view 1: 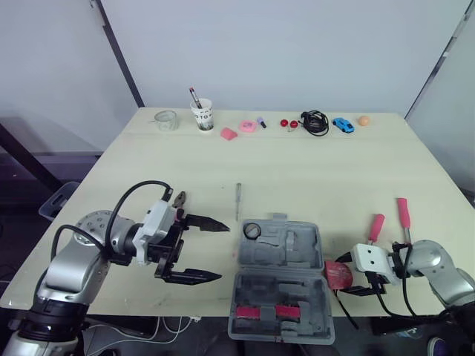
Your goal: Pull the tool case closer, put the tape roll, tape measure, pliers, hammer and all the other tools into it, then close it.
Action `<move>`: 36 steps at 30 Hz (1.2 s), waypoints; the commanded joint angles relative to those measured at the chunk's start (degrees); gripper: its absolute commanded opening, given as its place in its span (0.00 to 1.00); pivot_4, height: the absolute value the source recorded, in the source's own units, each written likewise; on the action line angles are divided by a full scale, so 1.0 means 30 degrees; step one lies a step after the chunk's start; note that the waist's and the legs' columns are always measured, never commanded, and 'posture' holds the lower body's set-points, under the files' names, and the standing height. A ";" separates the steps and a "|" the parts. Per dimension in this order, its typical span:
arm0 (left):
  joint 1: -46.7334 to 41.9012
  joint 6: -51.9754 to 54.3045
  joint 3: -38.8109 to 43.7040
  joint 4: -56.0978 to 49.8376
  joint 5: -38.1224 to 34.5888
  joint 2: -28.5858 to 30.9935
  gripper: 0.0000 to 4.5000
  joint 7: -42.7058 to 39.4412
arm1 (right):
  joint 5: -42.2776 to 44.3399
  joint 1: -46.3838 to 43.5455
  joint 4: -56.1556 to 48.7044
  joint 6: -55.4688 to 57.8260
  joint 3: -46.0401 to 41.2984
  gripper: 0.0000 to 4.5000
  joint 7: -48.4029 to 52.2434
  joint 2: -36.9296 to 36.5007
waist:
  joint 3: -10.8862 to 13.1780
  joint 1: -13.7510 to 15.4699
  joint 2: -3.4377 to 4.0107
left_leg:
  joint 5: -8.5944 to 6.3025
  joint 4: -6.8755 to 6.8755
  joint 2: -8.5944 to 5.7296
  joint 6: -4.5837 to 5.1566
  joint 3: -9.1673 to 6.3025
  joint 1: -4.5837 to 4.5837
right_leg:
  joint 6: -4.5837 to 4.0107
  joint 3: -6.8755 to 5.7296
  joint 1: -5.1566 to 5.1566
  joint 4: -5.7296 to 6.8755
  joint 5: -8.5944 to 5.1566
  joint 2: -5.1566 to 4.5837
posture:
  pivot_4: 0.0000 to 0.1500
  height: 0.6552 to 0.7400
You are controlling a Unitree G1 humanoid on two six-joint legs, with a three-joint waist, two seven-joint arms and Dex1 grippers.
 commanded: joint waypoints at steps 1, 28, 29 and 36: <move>-0.0201 -0.0295 0.0070 -0.0099 -0.0157 -0.0034 1.00 -0.0327 | 0.0534 0.0598 -0.1270 0.0749 -0.0776 0.64 -0.0202 -0.0651 | 0.0000 0.0007 0.0001 | 0.0000 0.0000 0.0000 0.0000 0.0001 0.0000 | 0.0000 0.0000 0.0000 0.0000 0.0000 0.0000 | 1.00 1.00; -0.0500 0.0038 0.0437 0.0366 -0.0186 -0.0822 1.00 0.1263 | 0.0564 -0.3373 -0.7968 1.1246 -0.0694 0.64 -0.1208 -0.3517 | 0.0005 -0.0015 0.0012 | 0.0000 0.0002 0.0000 0.0000 -0.0005 -0.0007 | -0.0001 -0.0002 -0.0007 0.0004 -0.0001 -0.0002 | 1.00 1.00; -0.0455 0.0067 0.0523 0.0338 -0.0169 -0.0856 1.00 0.1493 | 0.0314 -0.4086 -0.8131 1.1801 -0.0072 0.64 -0.1112 -0.3343 | 0.0005 -0.0070 0.0013 | 0.0000 0.0002 0.0000 0.0000 0.0000 -0.0009 | -0.0003 0.0003 -0.0011 0.0003 -0.0002 -0.0004 | 1.00 1.00; -0.0030 0.0361 0.0698 -0.0050 -0.0146 -0.0726 1.00 0.2208 | -0.1130 -0.7119 -0.7826 1.3759 0.2742 0.64 -0.0824 -0.2125 | 0.0005 0.0019 0.0011 | 0.0000 0.0000 0.0002 0.0000 -0.0005 -0.0029 | -0.0002 -0.0009 -0.0031 0.0007 -0.0001 -0.0005 | 1.00 1.00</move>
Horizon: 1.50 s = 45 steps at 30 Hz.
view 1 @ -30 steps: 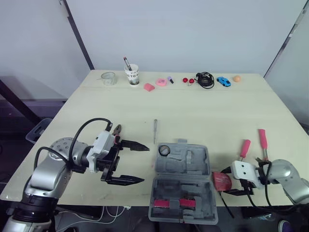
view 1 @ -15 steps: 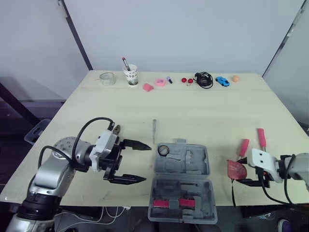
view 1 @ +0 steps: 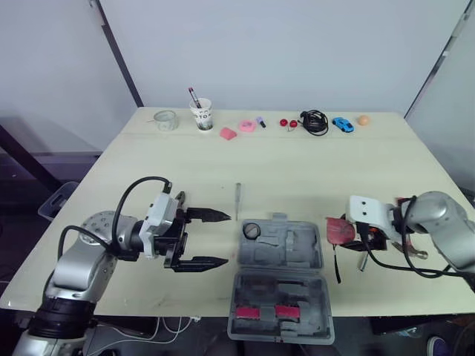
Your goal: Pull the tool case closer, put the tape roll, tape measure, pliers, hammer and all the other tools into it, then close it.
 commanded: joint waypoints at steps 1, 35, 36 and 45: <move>0.0301 0.0117 0.0662 -0.0671 -0.0089 0.0219 1.00 0.0511 | -0.1131 -0.1834 0.0119 0.1037 0.1403 0.64 0.0175 0.0773 | 0.0000 -0.0019 0.0000 | 0.0000 0.0000 0.0000 0.0000 0.0003 0.0000 | -0.0001 0.0001 0.0000 0.0000 -0.0001 -0.0001 | 1.00 1.00; 0.1272 0.0446 0.1258 -0.0826 -0.0082 0.1069 1.00 0.1211 | -0.5647 -0.5024 0.3652 0.1127 0.5540 0.97 -0.0232 0.5313 | 0.0003 -0.0076 0.0003 | 0.0001 -0.0003 0.0001 -0.0002 0.0003 0.0004 | -0.0007 -0.0023 -0.0024 0.0059 -0.0002 -0.0003 | 1.00 1.00; 0.1273 0.0428 0.1250 -0.0822 -0.0067 0.1063 1.00 0.1199 | -0.5545 -0.4947 0.3369 0.1210 0.5317 0.97 -0.0214 0.5193 | 0.0004 -0.0067 0.0004 | 0.0001 -0.0003 0.0001 -0.0002 0.0001 0.0003 | -0.0008 -0.0023 -0.0025 0.0059 -0.0002 -0.0003 | 1.00 1.00; 0.1276 0.0336 0.1253 -0.0859 -0.0039 0.1002 1.00 0.1163 | -0.2345 -0.2480 0.0767 0.2049 0.1528 0.97 0.0282 0.3668 | 0.0003 -0.0089 0.0001 | 0.0001 -0.0004 0.0002 -0.0002 -0.0003 0.0004 | -0.0009 -0.0025 -0.0017 0.0052 -0.0003 -0.0005 | 1.00 1.00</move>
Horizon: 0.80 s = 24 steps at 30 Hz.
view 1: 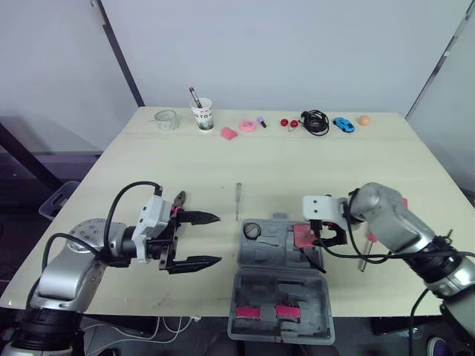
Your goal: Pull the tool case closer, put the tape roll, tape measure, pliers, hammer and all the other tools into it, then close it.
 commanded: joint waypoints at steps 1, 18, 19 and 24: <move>-0.0064 -0.0167 0.0498 -0.0469 -0.0133 0.0178 1.00 -0.0087 | 0.1684 0.1013 -0.0754 -0.0379 -0.2155 0.97 -0.0357 -0.0108 | 0.0000 -0.0039 0.0000 | 0.0000 -0.0002 0.0001 0.0000 0.0000 0.0003 | -0.0001 0.0001 0.0000 0.0002 0.0000 0.0002 | 1.00 1.00; -0.0569 -0.0120 0.0291 -0.0158 -0.0071 0.0150 1.00 -0.0355 | 0.6058 0.5336 0.3621 -0.8696 -0.6771 0.13 -0.3960 0.3410 | 0.0000 -0.0033 -0.0006 | 0.0000 -0.0003 0.0000 0.0000 0.0001 0.0007 | 0.0005 0.0013 0.0008 0.0001 0.0002 0.0006 | 1.00 1.00; -0.0574 -0.0116 0.0294 -0.0154 -0.0067 0.0148 1.00 -0.0364 | 0.6056 0.5401 0.3798 -0.9049 -0.6829 0.13 -0.4160 0.3522 | 0.0000 -0.0032 -0.0006 | 0.0000 -0.0003 0.0000 0.0000 0.0001 0.0007 | 0.0006 0.0013 0.0008 0.0000 0.0003 0.0006 | 1.00 1.00; -0.0569 -0.0116 0.0265 -0.0119 -0.0041 0.0123 1.00 -0.0381 | 0.6776 0.6067 0.5385 -1.0821 -0.6917 0.13 -0.4208 0.4247 | -0.0001 -0.0004 -0.0007 | 0.0000 -0.0003 0.0000 0.0000 0.0002 0.0006 | 0.0006 0.0012 0.0012 -0.0005 0.0002 0.0004 | 1.00 1.00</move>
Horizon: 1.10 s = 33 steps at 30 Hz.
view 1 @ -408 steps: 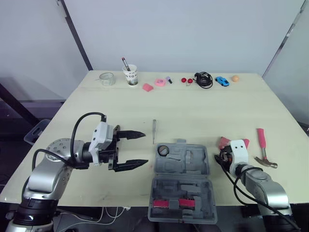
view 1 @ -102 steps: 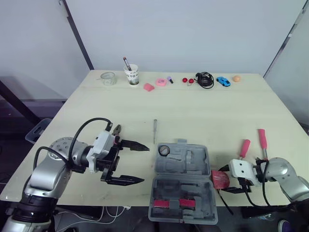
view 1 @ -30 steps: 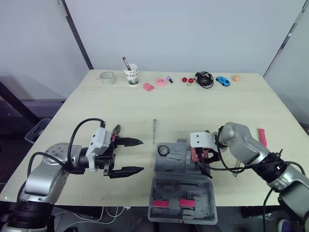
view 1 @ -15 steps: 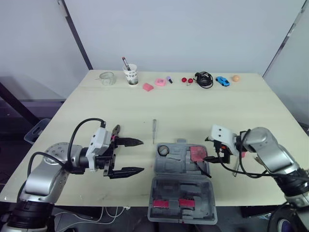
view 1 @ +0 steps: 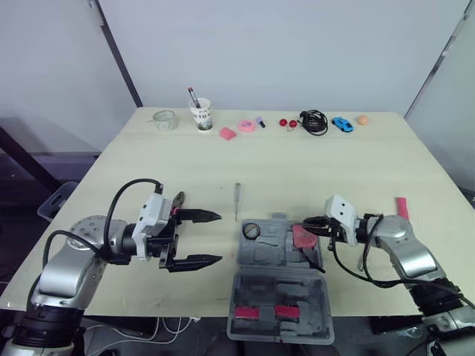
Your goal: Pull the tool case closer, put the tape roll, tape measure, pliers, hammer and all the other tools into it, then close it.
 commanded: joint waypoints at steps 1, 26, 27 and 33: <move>-0.0216 -0.0090 0.0268 -0.0124 -0.0039 0.0115 1.00 -0.0097 | 0.0763 0.0467 0.1190 -0.2008 -0.0771 0.13 -0.0070 0.0601 | -0.0001 -0.0011 -0.0001 | 0.0000 0.0000 0.0000 0.0000 -0.0001 0.0001 | -0.0001 0.0001 0.0001 0.0000 0.0000 0.0000 | 1.00 1.00; 0.0670 0.0026 0.0964 -0.0225 -0.0496 -0.0217 1.00 0.0566 | -0.0743 0.0848 0.7898 -0.5797 -0.0062 0.13 -0.2041 0.2041 | -0.0148 -0.0034 -0.0185 | -0.0002 -0.0012 0.0015 -0.0002 -0.0003 0.0311 | -0.0071 0.0029 0.0258 -0.0005 -0.0042 -0.0011 | 1.00 1.00; 0.0788 -0.0038 0.1029 -0.0134 -0.0457 -0.0283 1.00 0.0648 | -0.0537 0.0887 0.7367 -0.5865 -0.0260 0.13 -0.2118 0.2080 | -0.0143 -0.0039 -0.0179 | -0.0002 -0.0012 0.0021 -0.0002 -0.0013 0.0314 | -0.0071 0.0035 0.0258 -0.0004 -0.0042 -0.0013 | 1.00 1.00; 0.1617 -0.0102 0.1597 0.0245 -0.0250 -0.1100 1.00 0.1902 | 0.1319 0.1467 0.3678 -0.5990 -0.1787 0.13 -0.2631 0.2409 | -0.0043 -0.0043 -0.0060 | -0.0002 -0.0023 0.0025 -0.0002 -0.0009 0.0254 | -0.0065 0.0070 0.0191 0.0007 -0.0038 -0.0018 | 1.00 1.00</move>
